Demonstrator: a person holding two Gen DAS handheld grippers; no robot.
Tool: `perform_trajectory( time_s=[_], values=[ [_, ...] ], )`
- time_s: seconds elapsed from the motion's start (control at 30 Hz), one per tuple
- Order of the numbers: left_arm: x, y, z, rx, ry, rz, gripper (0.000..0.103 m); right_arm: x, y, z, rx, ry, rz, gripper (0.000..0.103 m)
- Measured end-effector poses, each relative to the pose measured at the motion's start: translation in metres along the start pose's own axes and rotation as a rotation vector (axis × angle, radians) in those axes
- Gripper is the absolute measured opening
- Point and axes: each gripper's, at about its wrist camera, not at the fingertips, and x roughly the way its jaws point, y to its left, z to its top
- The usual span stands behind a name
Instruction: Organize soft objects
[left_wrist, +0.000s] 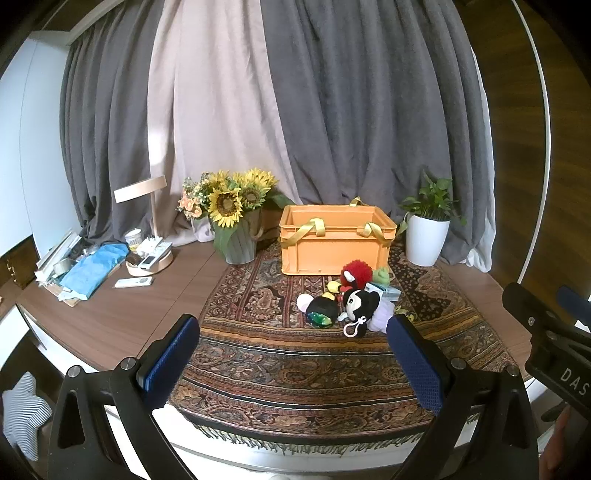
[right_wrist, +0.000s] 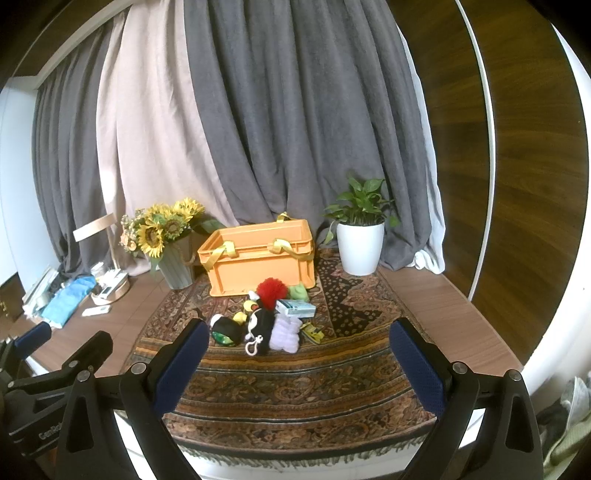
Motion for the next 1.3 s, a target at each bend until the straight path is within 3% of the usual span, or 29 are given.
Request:
perform_trajectory(
  time_s=[0.97, 1.3],
  values=[
    [0.003, 0.004, -0.005, 0.000, 0.010, -0.006, 0.103, 0.008, 0.009, -0.003, -0.010, 0.015, -0.001, 0.099],
    [0.034, 0.009, 0.002, 0.021, 0.046, -0.037, 0.103, 0.038, 0.021, 0.000, -0.013, 0.051, 0.001, 0.099]
  ],
)
